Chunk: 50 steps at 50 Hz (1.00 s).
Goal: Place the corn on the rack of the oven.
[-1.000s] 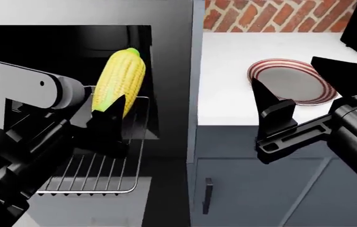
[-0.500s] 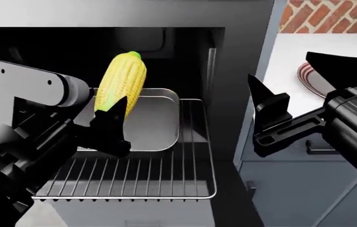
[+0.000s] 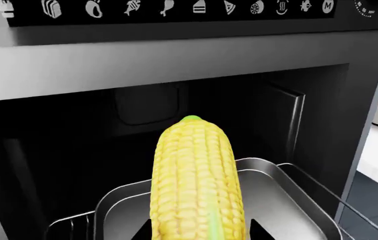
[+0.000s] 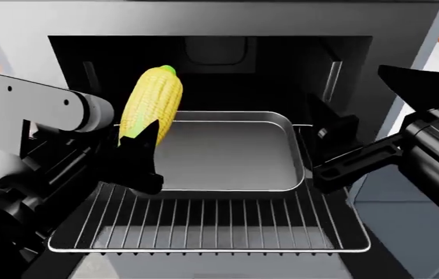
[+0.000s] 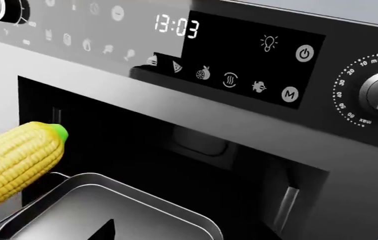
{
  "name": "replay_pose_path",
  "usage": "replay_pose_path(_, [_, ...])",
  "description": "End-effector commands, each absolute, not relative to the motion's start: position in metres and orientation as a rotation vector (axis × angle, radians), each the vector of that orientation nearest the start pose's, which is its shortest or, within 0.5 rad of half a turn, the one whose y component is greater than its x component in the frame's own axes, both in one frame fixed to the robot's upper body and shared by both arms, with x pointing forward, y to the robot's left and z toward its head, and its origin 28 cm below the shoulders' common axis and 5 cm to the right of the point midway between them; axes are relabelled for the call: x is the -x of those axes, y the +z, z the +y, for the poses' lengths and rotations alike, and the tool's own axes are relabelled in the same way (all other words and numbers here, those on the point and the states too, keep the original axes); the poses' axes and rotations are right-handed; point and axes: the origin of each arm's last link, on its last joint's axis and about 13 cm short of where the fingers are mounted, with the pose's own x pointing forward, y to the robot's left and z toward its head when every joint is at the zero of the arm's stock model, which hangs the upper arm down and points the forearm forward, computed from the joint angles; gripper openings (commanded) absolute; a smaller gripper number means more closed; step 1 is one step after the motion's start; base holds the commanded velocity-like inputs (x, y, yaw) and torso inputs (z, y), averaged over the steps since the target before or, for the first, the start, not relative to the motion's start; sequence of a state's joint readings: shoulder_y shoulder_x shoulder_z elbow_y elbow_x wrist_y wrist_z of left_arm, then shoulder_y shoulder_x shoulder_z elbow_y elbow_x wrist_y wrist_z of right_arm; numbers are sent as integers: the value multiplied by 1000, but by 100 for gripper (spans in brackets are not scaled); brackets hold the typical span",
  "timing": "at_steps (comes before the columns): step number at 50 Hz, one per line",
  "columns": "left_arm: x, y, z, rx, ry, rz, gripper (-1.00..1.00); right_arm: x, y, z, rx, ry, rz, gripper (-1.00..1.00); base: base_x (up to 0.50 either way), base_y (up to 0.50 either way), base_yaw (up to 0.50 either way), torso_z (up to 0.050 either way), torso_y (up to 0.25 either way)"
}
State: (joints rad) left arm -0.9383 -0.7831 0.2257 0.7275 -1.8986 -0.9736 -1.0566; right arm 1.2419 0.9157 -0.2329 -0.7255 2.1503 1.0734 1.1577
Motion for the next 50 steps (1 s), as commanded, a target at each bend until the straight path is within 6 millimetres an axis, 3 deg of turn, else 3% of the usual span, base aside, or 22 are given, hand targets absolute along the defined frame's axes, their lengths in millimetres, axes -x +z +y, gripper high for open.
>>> replay_pose_path(1, [-177,278,225,-21,-331,51,-100,-149,319,-136,200,305,-51,100,38,500,0,0,0])
replay_pose_path(21, [-183,271,217,-8,-391,88,-100,-152,313,-138,173,288,-48,100,23,86,0,1,1])
replay_pose_path(42, [-209,284,199,-42,-481,128,-100,-150,311,-139,169,288,-53,100,0,0,0,0,1])
replay_pose_path(50, [-224,278,192,-59,-491,156,-100,-150,310,-140,170,276,-54,100,0,0,0,0,0])
